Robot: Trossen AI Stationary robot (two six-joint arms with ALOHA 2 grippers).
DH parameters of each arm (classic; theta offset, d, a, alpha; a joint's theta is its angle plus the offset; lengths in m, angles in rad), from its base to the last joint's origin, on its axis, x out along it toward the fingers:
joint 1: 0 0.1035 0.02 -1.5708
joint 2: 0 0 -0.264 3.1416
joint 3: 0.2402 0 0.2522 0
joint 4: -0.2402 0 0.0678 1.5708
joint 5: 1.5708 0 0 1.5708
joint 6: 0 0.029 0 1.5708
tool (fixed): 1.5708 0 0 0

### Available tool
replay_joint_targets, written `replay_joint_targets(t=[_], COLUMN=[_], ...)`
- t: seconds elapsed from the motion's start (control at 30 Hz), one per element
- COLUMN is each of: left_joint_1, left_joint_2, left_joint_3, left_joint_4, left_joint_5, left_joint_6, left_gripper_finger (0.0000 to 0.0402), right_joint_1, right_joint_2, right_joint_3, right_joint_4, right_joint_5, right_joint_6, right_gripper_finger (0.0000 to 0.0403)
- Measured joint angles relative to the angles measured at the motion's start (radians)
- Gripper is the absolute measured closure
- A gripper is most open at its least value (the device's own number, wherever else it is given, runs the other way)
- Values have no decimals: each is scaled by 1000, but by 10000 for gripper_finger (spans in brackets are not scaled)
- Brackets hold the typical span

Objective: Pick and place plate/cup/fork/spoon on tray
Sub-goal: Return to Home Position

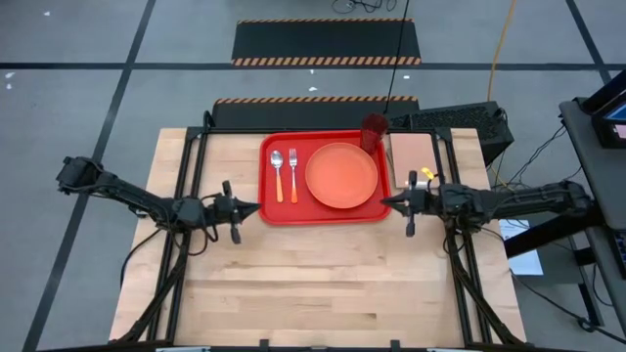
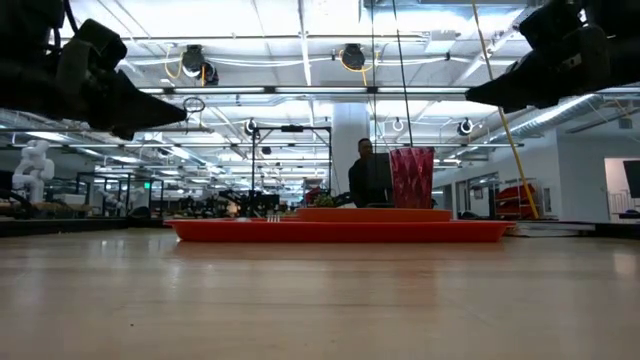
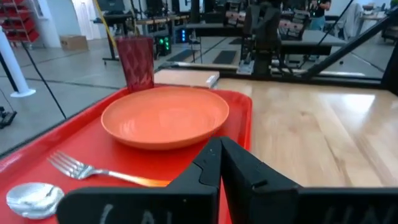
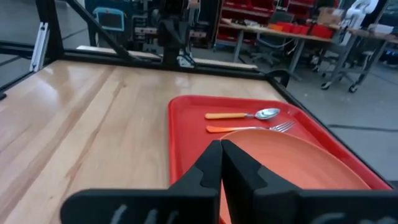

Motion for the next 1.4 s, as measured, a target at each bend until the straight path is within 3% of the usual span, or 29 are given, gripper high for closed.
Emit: replay_joint_targets(t=[0.2,0.7,0.83,0.97,1.4], left_joint_1=[0,0,0,0,0], left_joint_2=[2,-1,-1,-1,0], left_joint_3=[0,0,0,0,1], left_joint_4=[-18,103,108,110,113], left_joint_5=[17,19,19,19,19], left_joint_6=[-6,194,198,196,195], left_gripper_finger=[398,388,391,397,393], right_joint_1=[-2,-2,-2,-1,0], right_joint_2=[-100,-306,-353,-391,-490], right_joint_3=[-52,-78,-135,-187,-174], right_joint_4=[-13,-120,-79,-27,-120], right_joint_5=[-2,-7,-87,-86,-87], right_joint_6=[-15,42,30,28,68], right_gripper_finger=[403,403,403,403,403])
